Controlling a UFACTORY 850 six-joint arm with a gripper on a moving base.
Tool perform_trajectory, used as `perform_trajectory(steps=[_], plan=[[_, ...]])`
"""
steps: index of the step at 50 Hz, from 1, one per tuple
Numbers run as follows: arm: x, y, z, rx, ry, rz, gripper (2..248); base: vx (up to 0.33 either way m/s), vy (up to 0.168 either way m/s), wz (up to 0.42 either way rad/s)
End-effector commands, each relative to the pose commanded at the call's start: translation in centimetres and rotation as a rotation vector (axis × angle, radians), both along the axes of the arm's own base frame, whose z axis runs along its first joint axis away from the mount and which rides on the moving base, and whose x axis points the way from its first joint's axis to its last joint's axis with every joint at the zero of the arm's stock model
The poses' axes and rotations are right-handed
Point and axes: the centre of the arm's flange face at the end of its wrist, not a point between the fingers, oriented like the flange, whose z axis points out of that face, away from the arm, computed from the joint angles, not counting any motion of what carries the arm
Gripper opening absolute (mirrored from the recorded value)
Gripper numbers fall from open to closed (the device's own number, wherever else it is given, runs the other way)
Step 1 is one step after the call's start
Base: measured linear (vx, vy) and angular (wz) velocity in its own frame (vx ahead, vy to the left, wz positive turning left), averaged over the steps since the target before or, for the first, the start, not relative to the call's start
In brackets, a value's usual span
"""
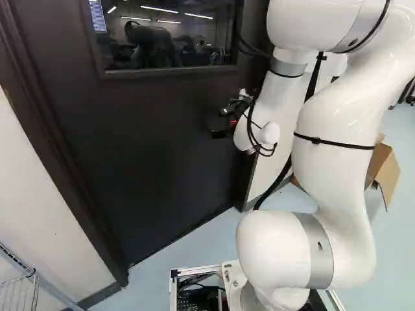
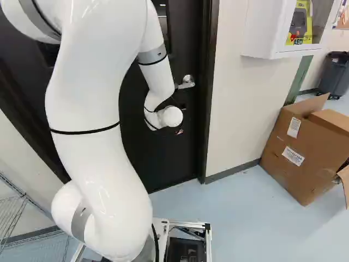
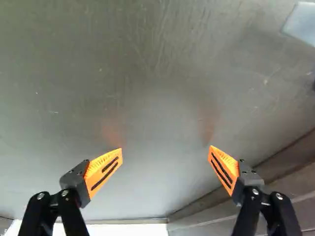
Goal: Open the door and move inside
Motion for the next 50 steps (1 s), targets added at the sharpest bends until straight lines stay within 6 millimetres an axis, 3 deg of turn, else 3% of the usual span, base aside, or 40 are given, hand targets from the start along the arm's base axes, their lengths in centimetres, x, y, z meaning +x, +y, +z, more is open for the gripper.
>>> perform_trajectory(steps=[50], plan=[[6.7, 4.4, -0.6, -0.012, -0.035, 0.121, 247, 0.000, 0.000, 0.000]])
